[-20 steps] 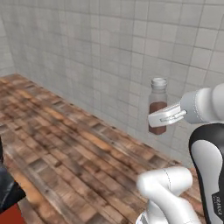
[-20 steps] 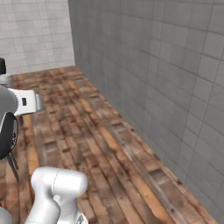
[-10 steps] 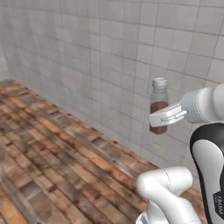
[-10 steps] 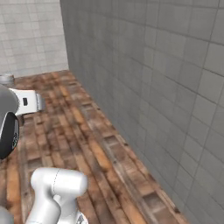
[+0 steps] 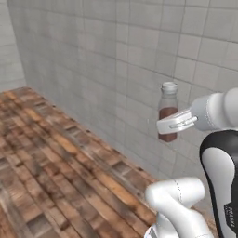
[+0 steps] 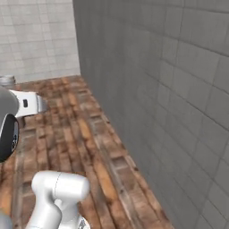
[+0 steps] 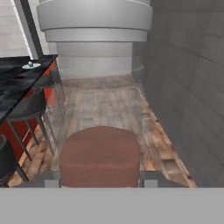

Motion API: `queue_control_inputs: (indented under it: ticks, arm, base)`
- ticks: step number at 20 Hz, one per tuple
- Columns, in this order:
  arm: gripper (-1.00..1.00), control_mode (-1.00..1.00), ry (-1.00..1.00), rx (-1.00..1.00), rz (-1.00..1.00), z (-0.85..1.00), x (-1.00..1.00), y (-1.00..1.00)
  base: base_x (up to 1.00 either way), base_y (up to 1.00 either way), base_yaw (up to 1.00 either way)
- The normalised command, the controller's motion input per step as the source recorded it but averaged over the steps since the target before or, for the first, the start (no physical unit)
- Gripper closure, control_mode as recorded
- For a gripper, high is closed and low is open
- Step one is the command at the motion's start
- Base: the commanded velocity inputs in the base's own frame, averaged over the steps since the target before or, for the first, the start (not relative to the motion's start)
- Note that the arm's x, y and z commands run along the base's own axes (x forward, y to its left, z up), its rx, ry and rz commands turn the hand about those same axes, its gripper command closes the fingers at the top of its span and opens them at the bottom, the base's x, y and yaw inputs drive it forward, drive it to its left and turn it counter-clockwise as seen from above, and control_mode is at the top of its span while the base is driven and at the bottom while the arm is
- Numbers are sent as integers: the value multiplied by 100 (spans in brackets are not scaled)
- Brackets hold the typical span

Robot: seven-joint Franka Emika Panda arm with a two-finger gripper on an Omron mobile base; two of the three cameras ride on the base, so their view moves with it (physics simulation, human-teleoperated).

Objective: Take the cinnamon bottle from the cabinet and place it on the dining table, next to the plate with the cupcake. Then take the chocolate from the dining counter and place it on the cupcake plate.

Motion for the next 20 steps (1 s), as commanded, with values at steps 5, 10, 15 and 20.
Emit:
queue_control_inputs:
  ticks: [5,10,15,20]
  arm:
    - [100,100,0,0,0,0,0,0]
    - [100,100,0,0,0,0,0,0]
    - [100,100,0,0,0,0,0,0]
    - [100,100,0,0,0,0,0,0]
  base:
    - [100,0,49]
    - [100,-2,51]
    - [100,-12,48]
    - [100,-25,45]
